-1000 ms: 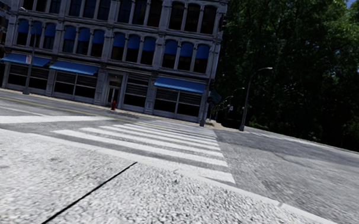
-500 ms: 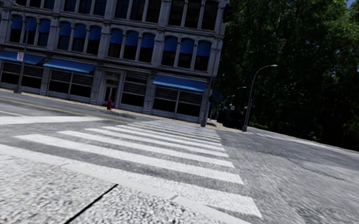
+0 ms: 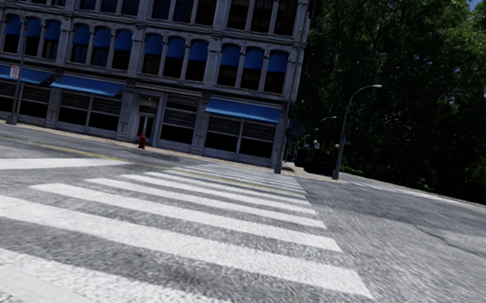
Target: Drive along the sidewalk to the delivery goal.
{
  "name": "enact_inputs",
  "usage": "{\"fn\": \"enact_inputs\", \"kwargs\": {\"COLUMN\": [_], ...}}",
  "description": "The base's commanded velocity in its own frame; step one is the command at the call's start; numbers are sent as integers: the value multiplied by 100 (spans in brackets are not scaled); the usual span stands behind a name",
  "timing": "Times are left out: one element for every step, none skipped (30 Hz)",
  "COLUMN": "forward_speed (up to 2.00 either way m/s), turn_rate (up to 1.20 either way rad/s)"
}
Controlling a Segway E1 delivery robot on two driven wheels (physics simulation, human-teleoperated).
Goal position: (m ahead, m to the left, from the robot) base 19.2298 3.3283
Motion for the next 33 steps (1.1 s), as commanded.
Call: {"fn": "enact_inputs", "kwargs": {"forward_speed": [200,200,200,200,200,200,200,188,167,167,148,139,135,135,134,133,133,130,129,129,128,128,128,128,128,128,128,128,128,128,128,128,128], "turn_rate": [0,0,0,0,0,0,0,0,0,0,0,0,0,0,0,0,0,0,0,0,0,0,0,0,0,0,0,0,0,0,0,0,0]}}
